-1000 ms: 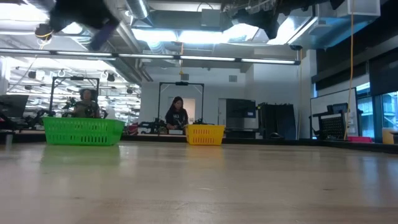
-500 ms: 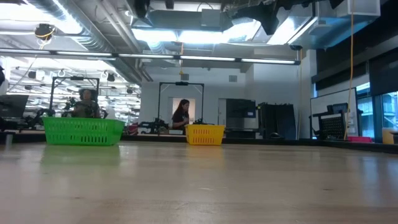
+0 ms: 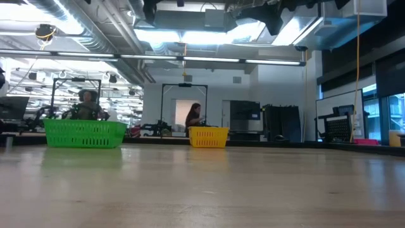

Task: Sort & place blocks by color
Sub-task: Put the left violet block into the green bin

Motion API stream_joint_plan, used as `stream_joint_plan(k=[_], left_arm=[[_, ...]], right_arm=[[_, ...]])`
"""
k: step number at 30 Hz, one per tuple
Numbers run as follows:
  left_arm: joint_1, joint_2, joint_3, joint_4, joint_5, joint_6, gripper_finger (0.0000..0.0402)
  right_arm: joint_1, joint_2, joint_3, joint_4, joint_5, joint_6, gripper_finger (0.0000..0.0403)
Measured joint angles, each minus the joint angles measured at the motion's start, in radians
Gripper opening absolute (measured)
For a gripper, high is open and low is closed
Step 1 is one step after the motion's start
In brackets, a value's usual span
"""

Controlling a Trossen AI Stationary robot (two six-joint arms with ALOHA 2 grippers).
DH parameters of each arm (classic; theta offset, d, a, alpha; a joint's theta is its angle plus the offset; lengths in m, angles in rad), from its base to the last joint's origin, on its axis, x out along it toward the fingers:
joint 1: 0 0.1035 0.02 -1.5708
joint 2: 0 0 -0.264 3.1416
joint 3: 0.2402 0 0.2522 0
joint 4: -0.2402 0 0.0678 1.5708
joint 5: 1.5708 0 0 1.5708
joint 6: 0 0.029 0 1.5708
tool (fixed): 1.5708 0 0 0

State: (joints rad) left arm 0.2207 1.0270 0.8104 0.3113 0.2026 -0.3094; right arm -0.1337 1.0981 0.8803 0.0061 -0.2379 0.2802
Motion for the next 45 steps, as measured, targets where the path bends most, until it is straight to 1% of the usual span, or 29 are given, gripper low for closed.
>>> stream_joint_plan(k=[9,15,22,45], left_arm=[[-0.001,0.016,0.000,0.099,-0.007,-0.002,0.0091],[-0.011,0.017,0.000,0.095,0.006,-0.002,0.0091],[-0.034,0.017,0.000,0.094,-0.031,0.000,0.0091],[-0.034,0.017,0.000,0.087,-0.035,0.024,0.0091]], right_arm=[[0.000,0.000,0.000,0.000,0.000,-0.001,0.0311],[0.000,0.000,0.000,0.000,0.000,-0.038,0.0311],[0.000,0.000,0.000,0.000,0.000,-0.031,0.0311],[0.000,0.000,0.000,0.000,0.000,-0.031,0.0311]])
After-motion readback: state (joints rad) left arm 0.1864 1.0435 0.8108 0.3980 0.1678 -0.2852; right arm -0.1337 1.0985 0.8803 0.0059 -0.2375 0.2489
